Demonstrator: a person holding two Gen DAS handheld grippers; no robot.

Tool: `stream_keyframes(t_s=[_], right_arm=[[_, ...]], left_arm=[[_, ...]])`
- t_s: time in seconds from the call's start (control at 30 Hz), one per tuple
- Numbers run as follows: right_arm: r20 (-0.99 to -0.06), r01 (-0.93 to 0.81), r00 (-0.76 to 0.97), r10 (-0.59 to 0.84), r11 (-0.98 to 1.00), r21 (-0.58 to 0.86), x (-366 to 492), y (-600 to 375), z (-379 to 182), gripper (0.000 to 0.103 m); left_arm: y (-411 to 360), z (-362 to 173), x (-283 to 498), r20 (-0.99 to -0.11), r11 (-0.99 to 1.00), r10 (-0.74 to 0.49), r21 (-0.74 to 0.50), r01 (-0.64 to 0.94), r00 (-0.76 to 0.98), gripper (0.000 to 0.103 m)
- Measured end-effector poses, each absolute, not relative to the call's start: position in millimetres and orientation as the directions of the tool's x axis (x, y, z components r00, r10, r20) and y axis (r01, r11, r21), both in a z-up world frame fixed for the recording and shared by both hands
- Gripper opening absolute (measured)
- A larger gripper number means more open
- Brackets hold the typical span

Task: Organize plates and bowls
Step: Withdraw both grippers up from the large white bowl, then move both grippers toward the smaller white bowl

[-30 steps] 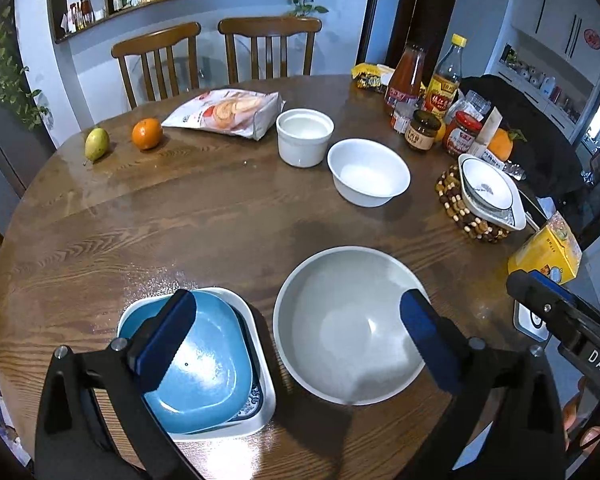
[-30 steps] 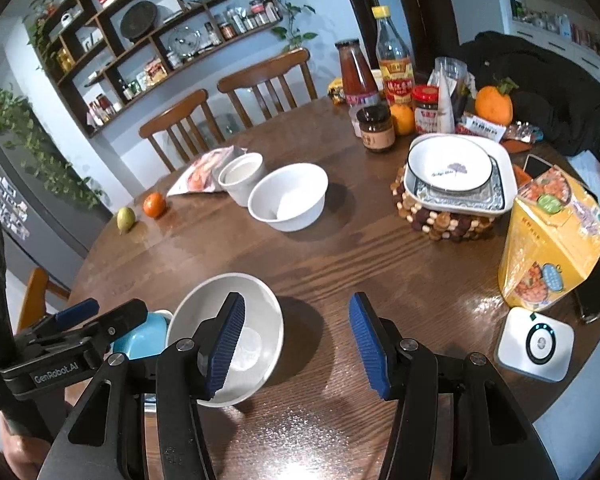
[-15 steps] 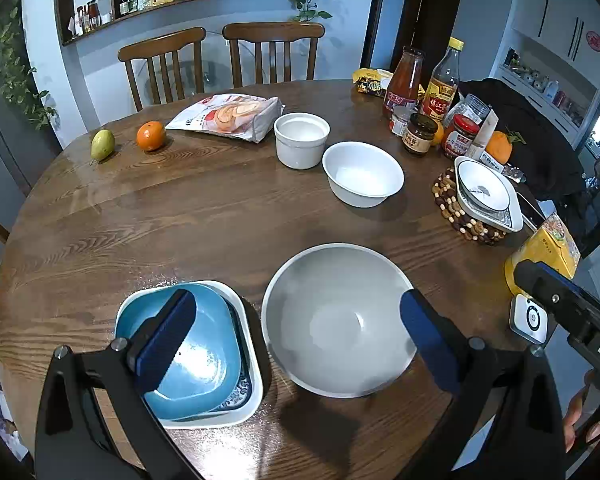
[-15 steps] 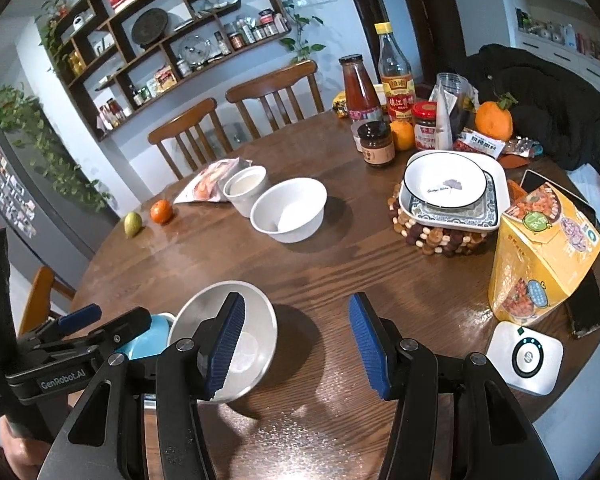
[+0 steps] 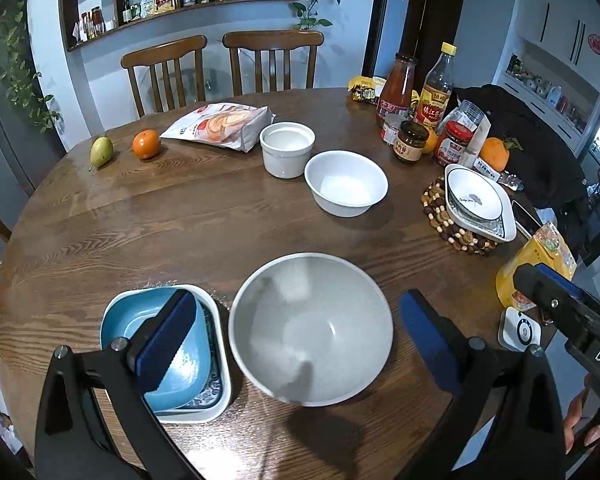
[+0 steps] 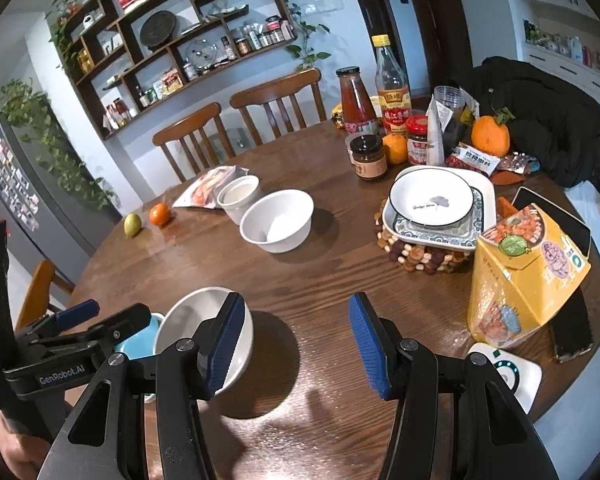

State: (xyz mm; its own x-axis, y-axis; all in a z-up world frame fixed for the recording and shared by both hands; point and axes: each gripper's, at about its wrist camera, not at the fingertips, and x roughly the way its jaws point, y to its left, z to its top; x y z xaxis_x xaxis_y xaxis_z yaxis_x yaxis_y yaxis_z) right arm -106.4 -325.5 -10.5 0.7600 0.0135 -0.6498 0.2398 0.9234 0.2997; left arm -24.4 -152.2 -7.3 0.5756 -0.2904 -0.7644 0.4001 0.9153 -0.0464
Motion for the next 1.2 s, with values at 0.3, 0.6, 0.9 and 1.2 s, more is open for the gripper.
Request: stream_keyframes(t_s=[0.3,0.6,0.9,1.2], right_arm=[[-0.647,0.228,0.762,0.032,0.922,0.314,-100,-347,-10,0.055],[-0.632,0.235,0.775,0.015,0.921,0.310,-74,-352,2,0.056],[-0.646,0.268,0.763,-0.022,0.921,0.284,-27,-359,7,0.055],[-0.680,0.277,0.733,-0.027,0.924,0.262,29,-362,0,0.056]], left_arm=[[-182,9,-21,-0.731,0.909,-0.270,0.020,0.415,0.627,0.102],[-198,28,8,-0.697,0.890,-0.287,0.059,0.451,0.657,0.102],[-210,27,56,-0.694,0.883,-0.280,0.084,0.461,0.663,0.102],[-223,-2,116,-0.754,0.891,-0.259,0.055,0.452,0.604,0.102]])
